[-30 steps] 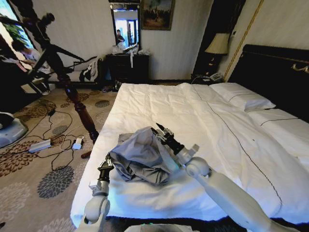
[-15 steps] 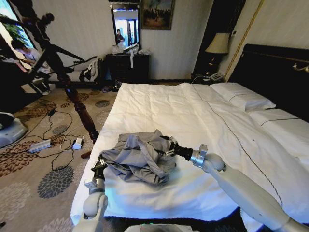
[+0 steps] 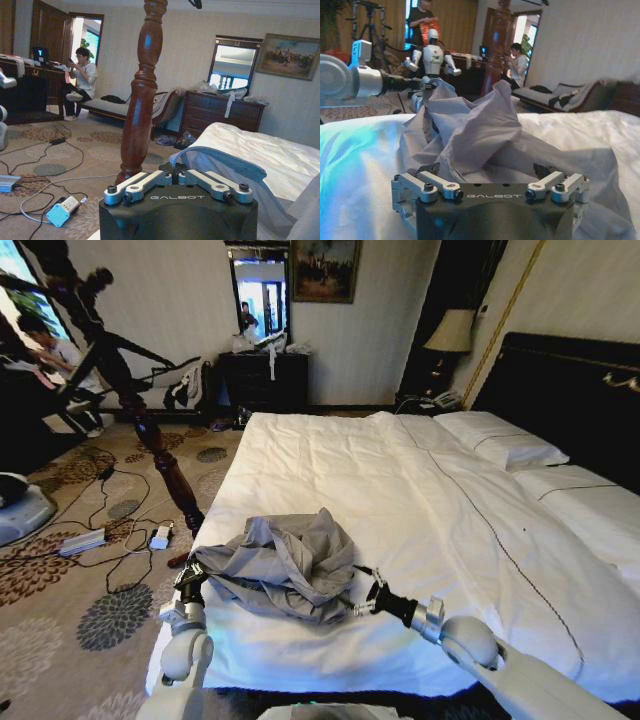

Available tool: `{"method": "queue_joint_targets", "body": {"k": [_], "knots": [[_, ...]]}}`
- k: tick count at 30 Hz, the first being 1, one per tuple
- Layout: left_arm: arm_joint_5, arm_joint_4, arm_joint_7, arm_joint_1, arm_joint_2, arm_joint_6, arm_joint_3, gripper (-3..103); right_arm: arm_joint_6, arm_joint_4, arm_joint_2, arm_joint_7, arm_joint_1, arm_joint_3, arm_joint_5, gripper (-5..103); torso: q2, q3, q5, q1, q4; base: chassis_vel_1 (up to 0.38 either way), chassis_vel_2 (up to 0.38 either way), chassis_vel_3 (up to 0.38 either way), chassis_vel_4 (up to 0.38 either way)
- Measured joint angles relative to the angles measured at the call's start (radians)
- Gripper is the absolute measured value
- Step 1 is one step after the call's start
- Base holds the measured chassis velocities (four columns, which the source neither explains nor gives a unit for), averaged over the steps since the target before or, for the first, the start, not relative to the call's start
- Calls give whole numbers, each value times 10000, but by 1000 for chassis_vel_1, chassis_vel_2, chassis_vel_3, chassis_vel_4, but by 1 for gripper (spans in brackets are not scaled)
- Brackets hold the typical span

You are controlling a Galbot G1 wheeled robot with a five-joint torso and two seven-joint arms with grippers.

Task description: Pick up the clothes from the bed and hang them on the clothes hanger.

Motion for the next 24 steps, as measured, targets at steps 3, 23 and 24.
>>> {"method": "queue_joint_targets", "body": {"k": [3, 23, 24], "knots": [[5, -67, -23, 44, 2, 41, 0, 0, 59, -100, 163, -4, 337, -278, -455, 100, 0, 0, 1, -1, 2, 0, 0, 0, 0], [-239, -233, -336, 105, -48, 557, -11, 0, -237, -765, 349, -1362, 1535, -1365, -1376, 44, 0, 1, 0, 0, -1, 0, 0, 0, 0], [-222, -217, -337, 100, -53, 557, -11, 0, -236, -773, 370, -1348, 1617, -1406, -1365, 38, 0, 1, 0, 0, 0, 0, 0, 0, 0]]}}
